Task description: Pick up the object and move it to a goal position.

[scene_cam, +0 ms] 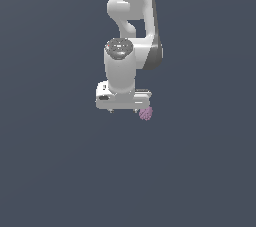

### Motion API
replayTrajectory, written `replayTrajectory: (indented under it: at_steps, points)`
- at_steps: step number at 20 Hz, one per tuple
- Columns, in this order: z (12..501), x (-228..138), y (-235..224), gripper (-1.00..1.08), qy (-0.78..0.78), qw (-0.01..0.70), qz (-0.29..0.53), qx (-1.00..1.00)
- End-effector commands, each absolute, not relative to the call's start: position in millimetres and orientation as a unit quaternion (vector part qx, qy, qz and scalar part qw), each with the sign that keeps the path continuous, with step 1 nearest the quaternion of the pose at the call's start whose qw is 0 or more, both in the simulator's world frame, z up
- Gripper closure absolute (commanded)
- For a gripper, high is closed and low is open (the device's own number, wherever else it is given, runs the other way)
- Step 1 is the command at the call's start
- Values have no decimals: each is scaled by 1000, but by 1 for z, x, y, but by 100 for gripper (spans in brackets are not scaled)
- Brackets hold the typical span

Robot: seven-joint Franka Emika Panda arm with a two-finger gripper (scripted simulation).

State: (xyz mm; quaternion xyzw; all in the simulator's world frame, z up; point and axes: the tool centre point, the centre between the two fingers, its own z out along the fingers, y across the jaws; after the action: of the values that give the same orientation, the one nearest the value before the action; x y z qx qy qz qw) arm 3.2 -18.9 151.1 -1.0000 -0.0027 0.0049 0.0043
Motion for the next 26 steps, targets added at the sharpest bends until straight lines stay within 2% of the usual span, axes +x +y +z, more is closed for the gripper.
replayTrajectory:
  at_steps: [1, 12, 26]
  points:
    - [151, 3, -19, -92, -4, 5, 5, -1000]
    - [140, -6, 2, -92, 21, 3, 4, -1000]
    - [103, -44, 70, -92, 103, 1, 1, -995]
